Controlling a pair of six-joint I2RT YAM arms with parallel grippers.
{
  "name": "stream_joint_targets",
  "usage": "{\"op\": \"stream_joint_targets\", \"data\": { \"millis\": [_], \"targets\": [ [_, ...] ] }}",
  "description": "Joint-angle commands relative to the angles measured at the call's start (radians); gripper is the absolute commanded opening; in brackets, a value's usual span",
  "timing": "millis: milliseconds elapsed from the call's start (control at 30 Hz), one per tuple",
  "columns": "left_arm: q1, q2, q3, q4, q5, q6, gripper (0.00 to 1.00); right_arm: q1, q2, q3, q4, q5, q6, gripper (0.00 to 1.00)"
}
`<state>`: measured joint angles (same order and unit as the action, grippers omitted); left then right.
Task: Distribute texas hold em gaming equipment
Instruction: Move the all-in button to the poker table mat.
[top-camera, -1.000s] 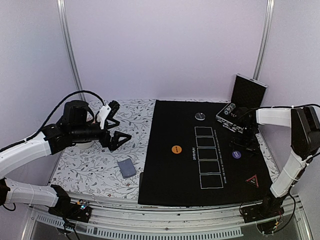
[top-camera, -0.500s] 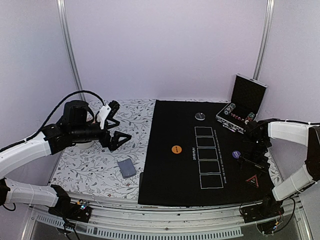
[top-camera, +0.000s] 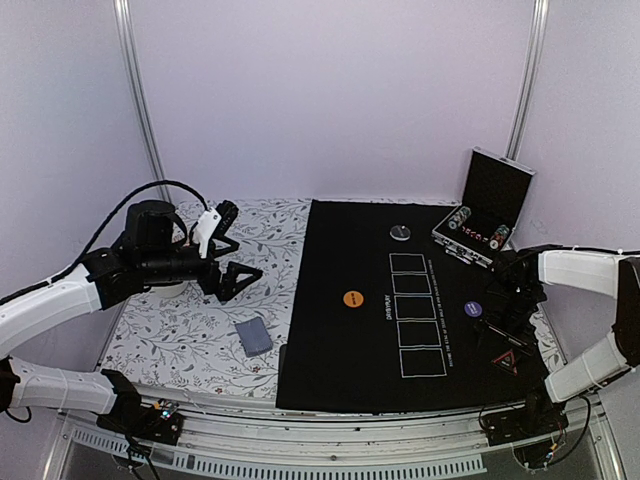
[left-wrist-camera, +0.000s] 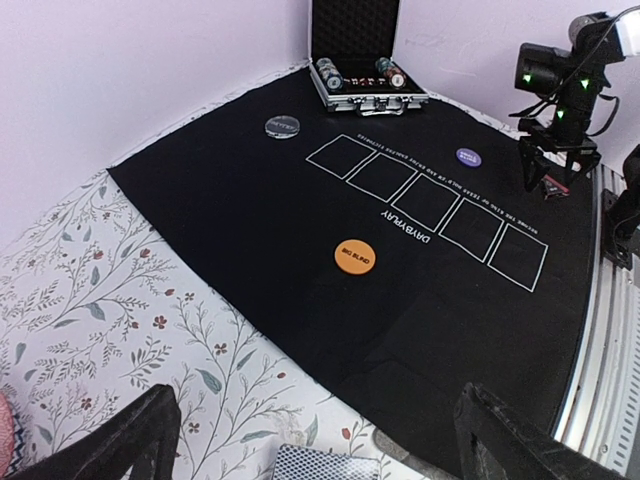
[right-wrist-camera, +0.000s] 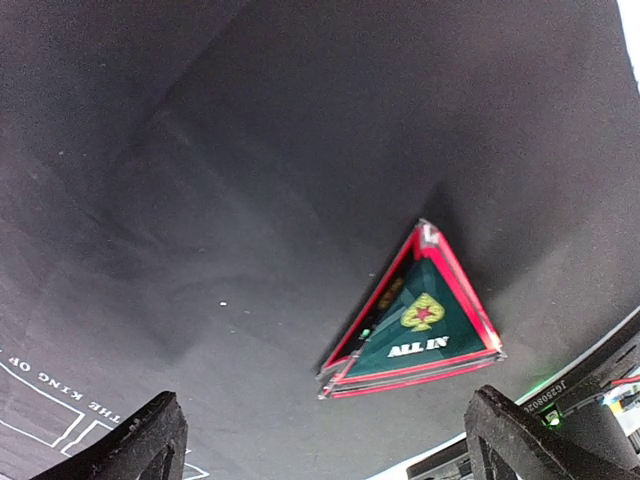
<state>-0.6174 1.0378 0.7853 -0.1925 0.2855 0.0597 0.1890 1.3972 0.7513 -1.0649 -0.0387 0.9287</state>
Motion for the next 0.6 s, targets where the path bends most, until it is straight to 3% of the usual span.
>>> {"op": "stream_joint_targets", "data": {
  "millis": [0, 167, 367, 567],
  "targets": [
    [-0.021, -0.027, -0.011, 0.009, 0.017, 0.005, 0.98, -0.013, 0.018, 0.008, 0.022, -0.036, -0.014, 0.99],
    [-0.021, -0.03, -0.011, 0.009, 0.021, 0.004, 0.98, -0.098, 0.018, 0.05, -0.053, 0.133, -0.01, 0.99],
    [-0.021, -0.038, -0.012, 0.008, 0.017, 0.006, 0.98, -0.229, 0.0, 0.003, 0.07, 0.037, -0.059, 0.99],
    [-0.021, -0.042, -0.014, 0.007, 0.01, 0.012, 0.98, -0.282, 0.08, -0.109, 0.234, -0.133, -0.079, 0.99]
  ]
}}
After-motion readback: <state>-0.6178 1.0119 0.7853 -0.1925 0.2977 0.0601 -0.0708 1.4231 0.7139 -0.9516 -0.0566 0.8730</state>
